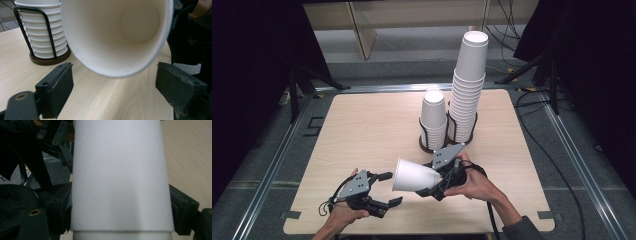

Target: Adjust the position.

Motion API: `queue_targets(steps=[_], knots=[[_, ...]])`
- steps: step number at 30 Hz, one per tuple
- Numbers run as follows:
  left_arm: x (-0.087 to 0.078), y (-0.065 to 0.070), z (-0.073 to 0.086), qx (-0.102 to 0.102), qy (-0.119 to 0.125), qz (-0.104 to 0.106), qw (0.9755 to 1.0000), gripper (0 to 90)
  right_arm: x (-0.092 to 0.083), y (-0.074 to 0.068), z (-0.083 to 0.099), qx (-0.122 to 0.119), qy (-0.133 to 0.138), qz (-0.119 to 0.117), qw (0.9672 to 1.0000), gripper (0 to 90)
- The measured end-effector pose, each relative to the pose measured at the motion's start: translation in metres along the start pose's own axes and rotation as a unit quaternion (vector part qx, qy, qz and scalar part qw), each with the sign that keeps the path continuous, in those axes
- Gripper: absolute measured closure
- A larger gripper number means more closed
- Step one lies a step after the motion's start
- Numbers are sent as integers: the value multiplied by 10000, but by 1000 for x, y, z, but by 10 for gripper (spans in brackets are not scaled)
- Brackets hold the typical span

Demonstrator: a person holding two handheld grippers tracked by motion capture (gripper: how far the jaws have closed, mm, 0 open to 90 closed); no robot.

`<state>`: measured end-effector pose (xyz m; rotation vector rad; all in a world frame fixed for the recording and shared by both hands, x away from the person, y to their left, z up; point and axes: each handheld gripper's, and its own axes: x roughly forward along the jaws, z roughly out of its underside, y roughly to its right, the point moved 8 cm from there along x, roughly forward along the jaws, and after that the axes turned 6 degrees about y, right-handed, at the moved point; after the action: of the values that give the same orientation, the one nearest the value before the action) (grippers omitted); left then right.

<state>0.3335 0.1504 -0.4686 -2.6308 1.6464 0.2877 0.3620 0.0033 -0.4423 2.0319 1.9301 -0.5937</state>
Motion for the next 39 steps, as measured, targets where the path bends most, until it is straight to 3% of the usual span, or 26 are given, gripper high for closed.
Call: queue_targets(steps=[6,10,13,16,19,22,24,27,29,30,33,37,39], knots=[[1,2,-4,-239,131,15,9996,143,6,-4,1,-107,47,-131,9998,227],[1,2,-4,-208,138,-15,9997,127,8,-7,1,-73,60,-231,9997,228],[3,5,-5,-182,240,116,9995,111,9,-9,0,-108,106,-308,9994,227],[2,6,-4,-86,110,75,9999,81,11,-12,1,-136,74,-376,9992,228],[5,8,-7,-158,318,162,9992,68,13,-12,1,-186,98,-388,9990,228],[3,8,-6,-124,215,153,9996,41,15,-14,3,-118,86,-478,9987,228],[4,9,-8,-192,339,216,9990,26,16,-15,3,-156,99,-515,9985,228],[4,10,-9,-283,339,240,9987,10,18,-16,2,-140,112,-552,9983,228],[5,11,-9,-285,324,279,9987,5,20,-16,2,-275,148,-568,9979,228],[5,12,-9,-302,330,287,9986,5,20,-18,3,-178,101,-602,9980,228],[5,12,-11,-483,441,351,9972,5,21,-19,3,-206,111,-636,9977,227],[5,13,-13,-549,586,421,9959,7,22,-19,3,-219,139,-664,9975,227],[4,13,-14,-505,528,393,9966,17,22,-19,3,-213,152,-678,9974,227]])
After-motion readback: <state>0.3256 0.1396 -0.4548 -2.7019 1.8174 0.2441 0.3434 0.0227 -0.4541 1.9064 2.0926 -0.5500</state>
